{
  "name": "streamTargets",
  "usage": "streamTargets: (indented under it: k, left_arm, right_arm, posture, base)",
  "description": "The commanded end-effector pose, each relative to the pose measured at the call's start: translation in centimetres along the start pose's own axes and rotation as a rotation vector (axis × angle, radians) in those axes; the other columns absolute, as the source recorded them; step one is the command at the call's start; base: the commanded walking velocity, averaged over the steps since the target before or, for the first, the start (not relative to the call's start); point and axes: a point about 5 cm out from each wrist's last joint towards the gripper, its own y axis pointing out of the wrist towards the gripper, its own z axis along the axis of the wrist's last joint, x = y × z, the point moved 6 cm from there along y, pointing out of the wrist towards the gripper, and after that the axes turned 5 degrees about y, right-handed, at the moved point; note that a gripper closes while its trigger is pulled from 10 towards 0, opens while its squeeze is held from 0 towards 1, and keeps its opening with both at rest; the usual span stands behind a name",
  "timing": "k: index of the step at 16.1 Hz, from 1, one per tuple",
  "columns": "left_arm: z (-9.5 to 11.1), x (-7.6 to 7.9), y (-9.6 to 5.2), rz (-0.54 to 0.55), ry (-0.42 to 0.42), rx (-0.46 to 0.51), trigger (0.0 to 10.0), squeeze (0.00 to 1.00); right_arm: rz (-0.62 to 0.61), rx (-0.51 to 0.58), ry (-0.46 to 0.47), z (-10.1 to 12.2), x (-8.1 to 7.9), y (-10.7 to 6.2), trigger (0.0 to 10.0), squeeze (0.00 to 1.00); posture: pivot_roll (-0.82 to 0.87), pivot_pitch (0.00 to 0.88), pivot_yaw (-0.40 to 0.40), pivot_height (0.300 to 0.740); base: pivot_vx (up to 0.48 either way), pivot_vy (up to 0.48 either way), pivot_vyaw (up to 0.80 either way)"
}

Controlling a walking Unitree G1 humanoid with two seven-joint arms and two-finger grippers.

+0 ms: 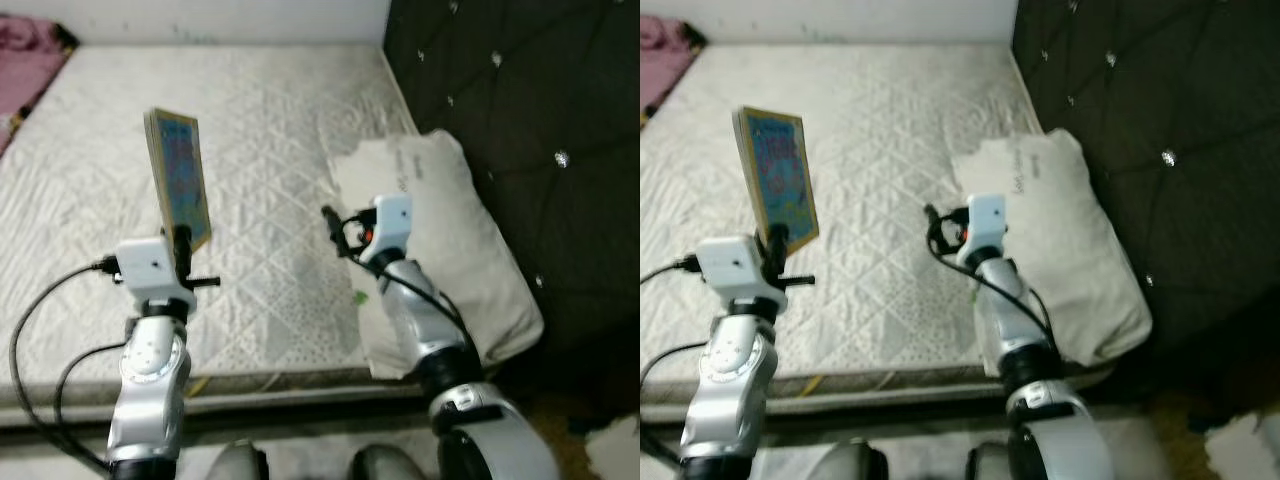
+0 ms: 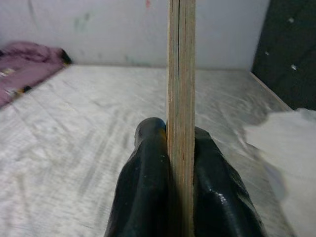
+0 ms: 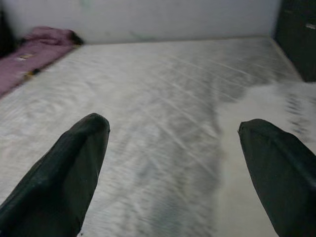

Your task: Clean up the room

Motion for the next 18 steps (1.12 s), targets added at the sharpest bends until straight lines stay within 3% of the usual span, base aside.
streamTargets:
  k: [1, 2, 4, 8, 10, 14, 18]
  left_arm:
    - [0.3, 0.0, 0.0, 0.017, 0.019, -0.005, 10.0, 0.00]
    - [0.3, 0.3, -0.2, -0.021, -0.057, 0.001, 10.0, 0.00]
    - [0.5, -0.5, -0.8, -0.008, -0.088, 0.031, 10.0, 0.00]
    - [0.5, -1.4, -1.7, 0.088, -0.054, 0.027, 10.0, 0.00]
    - [0.2, -1.7, -2.3, 0.076, -0.115, 0.016, 10.0, 0.00]
    - [-0.1, -3.0, -3.4, 0.103, -0.079, 0.000, 10.0, 0.00]
    - [-0.1, -3.7, -4.2, 0.111, -0.087, 0.002, 10.0, 0.00]
  right_arm:
    - [-0.005, 0.007, 0.001, 0.3, 0.3, 0.0, 10.0, 0.00]
    - [-0.003, 0.007, 0.001, 0.3, 0.3, 0.0, 10.0, 0.00]
    - [-0.003, 0.003, 0.002, 0.1, 0.3, -0.1, 10.0, 0.00]
    - [-0.035, -0.004, 0.069, -0.1, 1.2, -0.8, 10.0, 0.00]
    - [-0.049, -0.025, 0.114, -0.4, 1.7, -1.2, 10.0, 0.00]
    - [-0.072, -0.014, -0.038, -0.3, 2.3, -2.6, 10.0, 0.00]
    - [-0.113, 0.005, -0.037, 0.3, 2.8, -3.5, 10.0, 0.00]
  posture:
    - [-0.04, 0.096, -0.012, 0.740]
    - [-0.04, 0.098, -0.013, 0.740]
    - [-0.03, 0.101, -0.016, 0.740]
    - [-0.03, 0.107, -0.017, 0.740]
    - [-0.02, 0.108, -0.019, 0.740]
    - [-0.01, 0.115, -0.017, 0.740]
    - [-0.01, 0.138, -0.014, 0.740]
  base:
    - [0.000, 0.000, 0.00]
    - [0.000, 0.000, 0.00]
    - [0.000, 0.000, 0.00]
    - [0.000, 0.000, 0.00]
    - [0.000, 0.000, 0.00]
    - [0.000, 0.000, 0.00]
    - [0.000, 0.000, 0.00]
